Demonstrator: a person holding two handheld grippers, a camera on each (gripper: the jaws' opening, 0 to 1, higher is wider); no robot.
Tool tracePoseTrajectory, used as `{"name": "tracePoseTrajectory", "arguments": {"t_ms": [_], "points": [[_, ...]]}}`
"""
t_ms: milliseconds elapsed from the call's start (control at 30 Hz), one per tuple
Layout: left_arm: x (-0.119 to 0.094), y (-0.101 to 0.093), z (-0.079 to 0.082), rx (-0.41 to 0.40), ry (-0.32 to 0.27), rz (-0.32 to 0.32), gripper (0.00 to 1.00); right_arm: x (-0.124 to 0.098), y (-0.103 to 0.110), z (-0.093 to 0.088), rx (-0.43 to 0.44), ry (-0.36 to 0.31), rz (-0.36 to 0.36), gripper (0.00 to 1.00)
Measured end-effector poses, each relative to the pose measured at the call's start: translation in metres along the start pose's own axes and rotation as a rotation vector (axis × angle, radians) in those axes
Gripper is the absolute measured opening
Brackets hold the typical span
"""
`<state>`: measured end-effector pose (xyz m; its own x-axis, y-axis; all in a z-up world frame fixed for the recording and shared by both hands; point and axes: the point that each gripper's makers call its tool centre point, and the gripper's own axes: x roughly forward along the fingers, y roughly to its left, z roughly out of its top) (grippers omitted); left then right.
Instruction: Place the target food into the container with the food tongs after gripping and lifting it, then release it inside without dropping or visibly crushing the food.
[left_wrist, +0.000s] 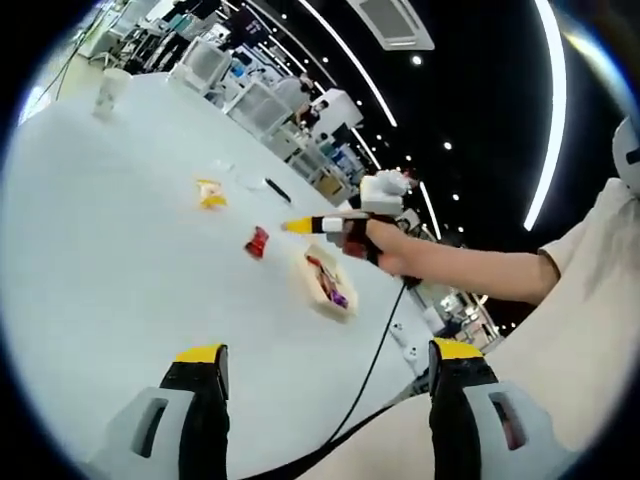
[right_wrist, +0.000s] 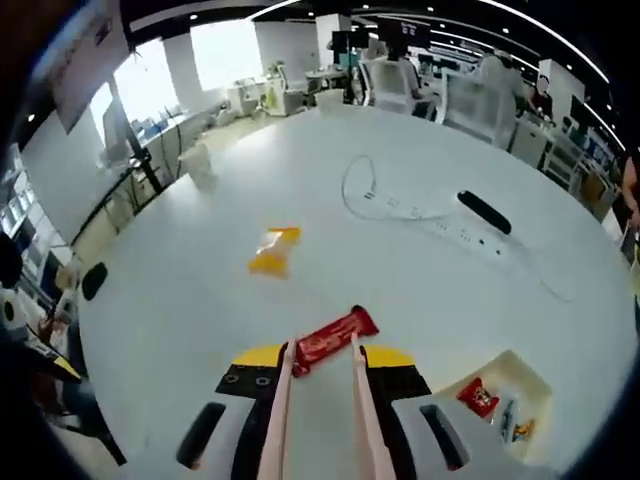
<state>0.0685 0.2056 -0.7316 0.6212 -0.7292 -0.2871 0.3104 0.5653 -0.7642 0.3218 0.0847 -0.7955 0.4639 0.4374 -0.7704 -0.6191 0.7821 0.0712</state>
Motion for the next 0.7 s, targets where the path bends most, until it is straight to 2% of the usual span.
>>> {"name": "tracePoseTrajectory", "arguments": {"t_ms": [200, 433, 667, 700], "points": [[0.001, 0.0, -0.001, 0.004, 0.001, -0.002, 0.82, 0.005, 0.002, -0.008, 0.021, 0.01, 0.019, 0.28], [-0.001, 0.002, -0.006, -0.006, 0.002, 0.004, 0.81, 0.003, 0.01, -0.008, 0.026, -0.01, 0.028, 0.28], [-0.002, 0.003, -0.008, -0.009, 0.007, 0.008, 0.81, 0.01, 0.004, -0.009, 0.039, 0.004, 0.004, 0.29], [-0.001, 0.003, -0.007, -0.009, 0.007, 0.008, 0.81, 0.011, 0.004, -0.01, 0.064, 0.009, 0.006, 0.29]]}}
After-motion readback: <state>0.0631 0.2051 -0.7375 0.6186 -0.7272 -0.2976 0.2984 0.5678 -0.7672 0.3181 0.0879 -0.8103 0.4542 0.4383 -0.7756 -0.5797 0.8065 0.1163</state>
